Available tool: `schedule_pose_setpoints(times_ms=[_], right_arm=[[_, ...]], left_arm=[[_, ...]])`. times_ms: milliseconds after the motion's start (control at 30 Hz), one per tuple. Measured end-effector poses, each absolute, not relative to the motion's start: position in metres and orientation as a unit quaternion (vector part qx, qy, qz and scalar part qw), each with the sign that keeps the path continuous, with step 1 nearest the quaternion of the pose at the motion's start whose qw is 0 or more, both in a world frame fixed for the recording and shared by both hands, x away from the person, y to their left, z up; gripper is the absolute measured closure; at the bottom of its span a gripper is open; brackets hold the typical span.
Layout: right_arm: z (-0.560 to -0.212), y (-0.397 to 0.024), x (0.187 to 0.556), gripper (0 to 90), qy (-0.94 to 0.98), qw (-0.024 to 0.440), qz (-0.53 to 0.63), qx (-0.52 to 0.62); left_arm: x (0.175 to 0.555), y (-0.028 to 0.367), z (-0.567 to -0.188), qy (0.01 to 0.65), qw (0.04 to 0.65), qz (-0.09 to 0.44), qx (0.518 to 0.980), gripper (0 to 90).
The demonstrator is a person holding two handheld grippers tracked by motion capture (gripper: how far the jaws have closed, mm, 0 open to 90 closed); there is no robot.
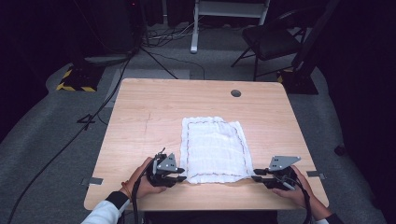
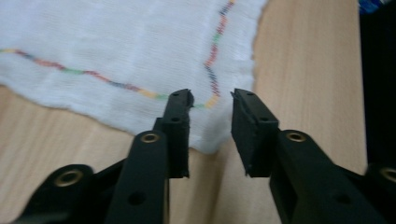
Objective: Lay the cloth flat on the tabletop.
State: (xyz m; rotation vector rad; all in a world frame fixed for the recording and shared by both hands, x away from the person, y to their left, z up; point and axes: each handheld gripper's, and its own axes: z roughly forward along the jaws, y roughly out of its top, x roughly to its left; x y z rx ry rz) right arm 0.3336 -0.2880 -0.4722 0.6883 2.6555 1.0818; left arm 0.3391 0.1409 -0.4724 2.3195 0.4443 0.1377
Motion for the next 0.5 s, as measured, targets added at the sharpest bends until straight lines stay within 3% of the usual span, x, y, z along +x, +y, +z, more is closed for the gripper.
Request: schedule_pose_setpoints(times_ms=[167,233,300,500], right_arm=[[-0.459,-0.298,0.348,59.1,0.874,0.141,0.382,0.266],[-0.452,-0.297,0.370,59.0,0.866,0.174,0.377,0.277],[-0.451,-0.295,0.377,58.6,0.866,0.180,0.374,0.279],[-0.450,-0.274,0.442,58.1,0.851,0.211,0.365,0.313]], left_arm=[[0.362,0.142,-0.467,0.214,0.387,0.078,0.893,49.8],[0.378,0.133,-0.466,0.220,0.380,0.087,0.894,41.5],[0.383,0.129,-0.467,0.224,0.378,0.087,0.894,39.4],[0.409,0.106,-0.473,0.221,0.366,0.088,0.900,30.9]])
